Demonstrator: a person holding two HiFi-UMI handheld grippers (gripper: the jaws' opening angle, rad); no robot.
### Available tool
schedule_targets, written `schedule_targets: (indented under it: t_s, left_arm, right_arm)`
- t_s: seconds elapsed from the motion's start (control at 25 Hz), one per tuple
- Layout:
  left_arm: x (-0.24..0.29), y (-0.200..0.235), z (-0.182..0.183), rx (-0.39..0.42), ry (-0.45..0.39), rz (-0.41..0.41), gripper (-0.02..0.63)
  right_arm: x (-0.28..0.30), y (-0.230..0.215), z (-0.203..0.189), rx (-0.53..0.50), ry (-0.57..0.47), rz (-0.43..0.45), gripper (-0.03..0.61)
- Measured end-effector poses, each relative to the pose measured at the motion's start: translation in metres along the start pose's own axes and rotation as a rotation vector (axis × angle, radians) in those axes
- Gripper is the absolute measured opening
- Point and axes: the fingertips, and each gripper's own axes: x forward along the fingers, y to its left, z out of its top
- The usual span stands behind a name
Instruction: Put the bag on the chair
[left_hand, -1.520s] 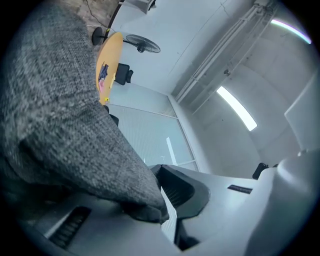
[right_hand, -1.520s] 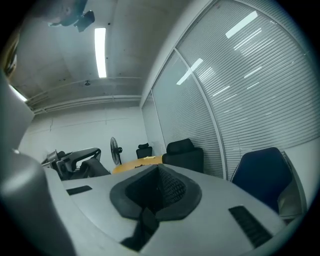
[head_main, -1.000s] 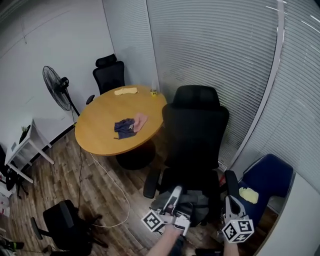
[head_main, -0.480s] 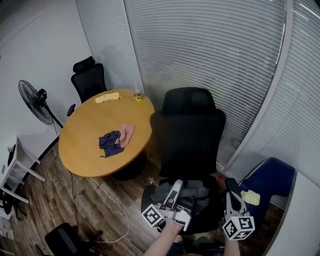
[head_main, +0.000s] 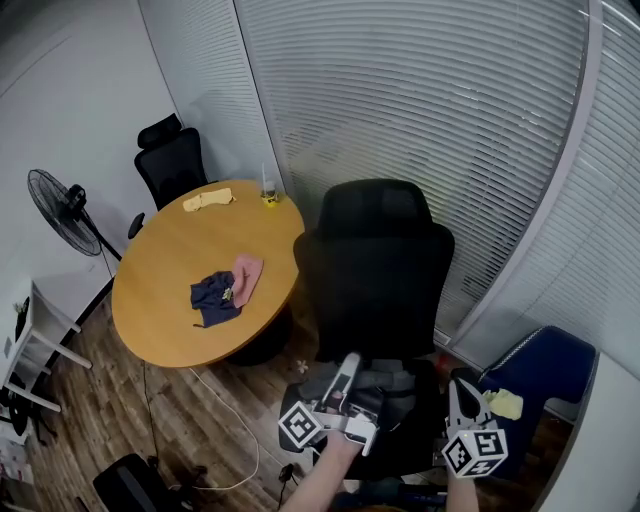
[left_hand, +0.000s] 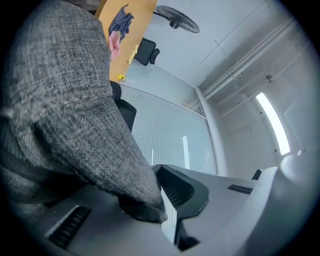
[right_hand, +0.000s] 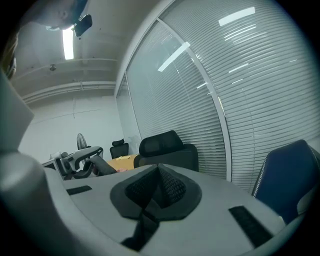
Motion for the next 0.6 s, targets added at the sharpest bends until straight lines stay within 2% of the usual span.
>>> schedule_targets:
  t_s: [0.28, 0.6]
  left_arm:
    - [0.001, 0.032, 0.007, -0.024, -0.023, 0.057, 0.023]
    - [0.013, 0.057, 0.001, -0.034, 0.012, 0.068, 0.023]
  right_arm:
    - [0.017, -0.011, -0.009, 0.018, 0.020, 0.006, 0.014]
    - [0.042, -0.025, -0.022, 0.052, 0.057, 0.024, 0.014]
